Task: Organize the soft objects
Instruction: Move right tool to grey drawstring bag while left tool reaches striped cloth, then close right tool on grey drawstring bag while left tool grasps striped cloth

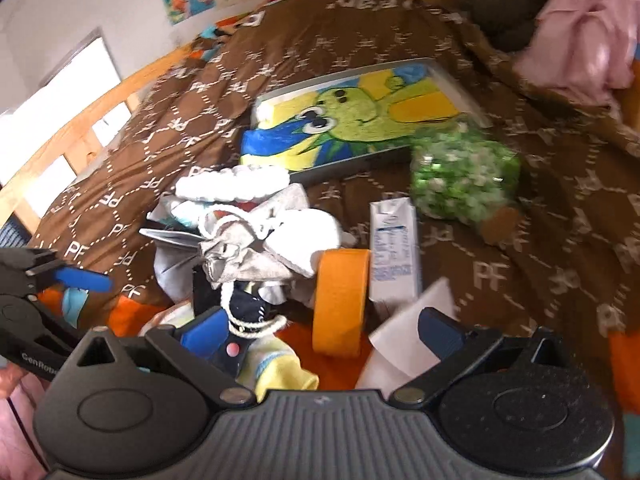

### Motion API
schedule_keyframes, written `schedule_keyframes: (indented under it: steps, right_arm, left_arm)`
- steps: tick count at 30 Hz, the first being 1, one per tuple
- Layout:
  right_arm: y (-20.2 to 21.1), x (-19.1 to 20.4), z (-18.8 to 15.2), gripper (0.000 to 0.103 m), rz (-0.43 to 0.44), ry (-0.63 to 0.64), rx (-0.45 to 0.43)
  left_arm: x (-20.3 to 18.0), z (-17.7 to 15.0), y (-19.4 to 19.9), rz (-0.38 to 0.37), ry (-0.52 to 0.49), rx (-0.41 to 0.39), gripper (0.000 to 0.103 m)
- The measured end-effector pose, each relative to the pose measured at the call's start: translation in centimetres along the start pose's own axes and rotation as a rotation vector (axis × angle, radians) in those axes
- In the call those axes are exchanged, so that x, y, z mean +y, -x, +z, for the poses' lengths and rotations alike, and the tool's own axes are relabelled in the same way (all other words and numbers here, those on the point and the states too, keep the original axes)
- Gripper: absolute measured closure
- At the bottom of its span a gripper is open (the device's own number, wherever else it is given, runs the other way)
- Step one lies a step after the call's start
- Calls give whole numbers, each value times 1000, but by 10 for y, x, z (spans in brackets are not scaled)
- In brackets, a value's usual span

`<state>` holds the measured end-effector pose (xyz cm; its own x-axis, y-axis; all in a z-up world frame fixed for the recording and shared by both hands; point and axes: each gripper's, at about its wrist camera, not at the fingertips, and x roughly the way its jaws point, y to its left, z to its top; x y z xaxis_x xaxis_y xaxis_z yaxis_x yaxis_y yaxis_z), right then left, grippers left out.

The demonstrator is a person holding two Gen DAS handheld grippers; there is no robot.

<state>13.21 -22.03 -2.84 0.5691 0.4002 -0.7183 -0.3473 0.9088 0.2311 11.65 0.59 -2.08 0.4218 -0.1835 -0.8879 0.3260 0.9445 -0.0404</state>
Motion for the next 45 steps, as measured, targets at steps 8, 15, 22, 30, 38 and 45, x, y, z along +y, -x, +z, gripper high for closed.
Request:
schedule_keyframes:
  steps: [8,15,22,30,38,45]
  right_arm:
    - [-34,-3,2,1,10,0,67]
    - [-37,18,1,5,110,105,25]
    - [-45,18,10,13,198,30,-10]
    - [-69,-2,33,18,309,-224,21]
    - [-100,27,47,27,206,-242,37]
    - [-94,25,36,43,188,-283,77]
  left_arm:
    - [6,2,-34,-84,13,105,4]
    - [10,1,-56,-99,37,182,14]
    - [13,-1,-60,-97,101,163,20]
    - [13,-3,-55,-93,126,145,31]
    - [14,-2,-62,-103,122,161,27]
    - [16,-4,-66,-78,103,159,47]
